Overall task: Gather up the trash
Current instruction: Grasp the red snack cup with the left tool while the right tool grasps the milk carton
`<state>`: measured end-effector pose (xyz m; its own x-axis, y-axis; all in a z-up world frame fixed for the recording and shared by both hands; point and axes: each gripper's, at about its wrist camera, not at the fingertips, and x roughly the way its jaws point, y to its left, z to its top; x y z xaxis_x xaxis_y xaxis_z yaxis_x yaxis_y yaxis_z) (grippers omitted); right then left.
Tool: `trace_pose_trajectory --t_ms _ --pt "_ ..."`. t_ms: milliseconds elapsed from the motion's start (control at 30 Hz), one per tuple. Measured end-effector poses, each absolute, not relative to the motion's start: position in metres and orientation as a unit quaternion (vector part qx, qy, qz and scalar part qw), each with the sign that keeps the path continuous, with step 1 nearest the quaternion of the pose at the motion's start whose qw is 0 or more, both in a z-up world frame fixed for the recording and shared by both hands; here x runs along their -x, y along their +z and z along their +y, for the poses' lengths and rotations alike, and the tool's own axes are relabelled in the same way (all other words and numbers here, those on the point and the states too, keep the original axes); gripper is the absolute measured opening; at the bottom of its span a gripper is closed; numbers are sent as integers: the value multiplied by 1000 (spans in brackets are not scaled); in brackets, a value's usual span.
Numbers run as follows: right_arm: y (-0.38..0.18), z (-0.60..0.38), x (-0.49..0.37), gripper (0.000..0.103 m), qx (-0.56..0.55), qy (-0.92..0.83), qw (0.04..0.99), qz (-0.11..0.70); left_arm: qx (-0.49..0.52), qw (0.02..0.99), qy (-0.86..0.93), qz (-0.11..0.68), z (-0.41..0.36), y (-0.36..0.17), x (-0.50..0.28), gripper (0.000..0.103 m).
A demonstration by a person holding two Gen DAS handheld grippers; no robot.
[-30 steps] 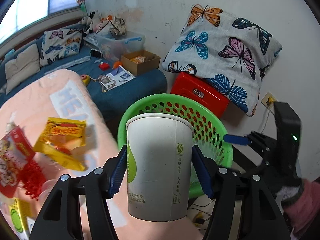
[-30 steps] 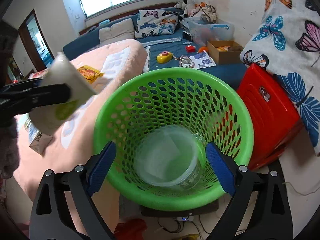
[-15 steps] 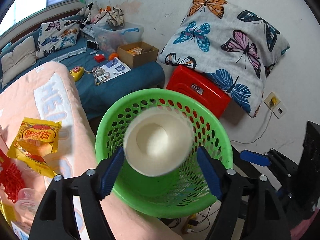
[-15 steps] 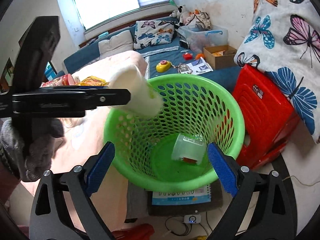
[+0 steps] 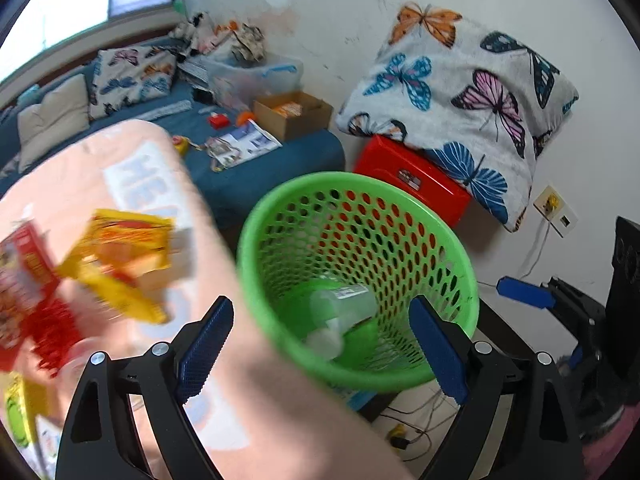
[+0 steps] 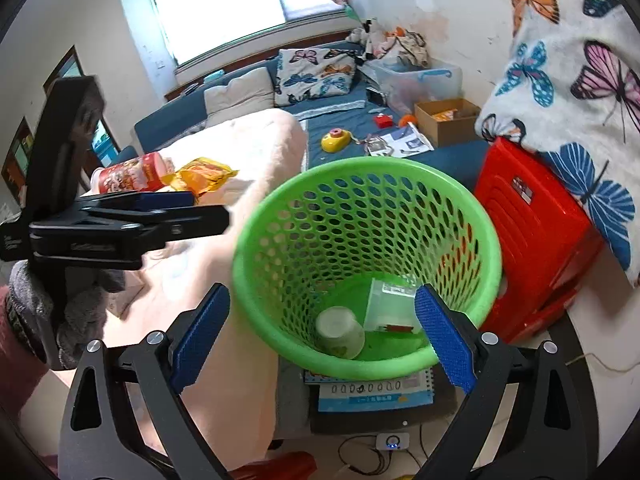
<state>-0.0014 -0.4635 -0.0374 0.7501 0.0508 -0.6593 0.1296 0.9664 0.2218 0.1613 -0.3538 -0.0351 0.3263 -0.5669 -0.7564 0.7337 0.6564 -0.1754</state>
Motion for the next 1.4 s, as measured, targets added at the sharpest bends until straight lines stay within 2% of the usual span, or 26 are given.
trace_pose_trajectory --t_ms 400,800,1200,1400 --pt "-17 -393 -25 93 -74 64 932 350 -56 867 -313 385 -221 -4 -168 86" --pt "-12 -295 -57 93 11 183 913 365 -16 897 -224 381 -114 3 -191 80" --pt "-25 -214 -98 93 98 277 874 387 21 897 -207 389 -73 -10 -205 79" --pt "-39 -192 -118 93 128 299 856 402 29 896 -216 386 -67 -12 -209 73"
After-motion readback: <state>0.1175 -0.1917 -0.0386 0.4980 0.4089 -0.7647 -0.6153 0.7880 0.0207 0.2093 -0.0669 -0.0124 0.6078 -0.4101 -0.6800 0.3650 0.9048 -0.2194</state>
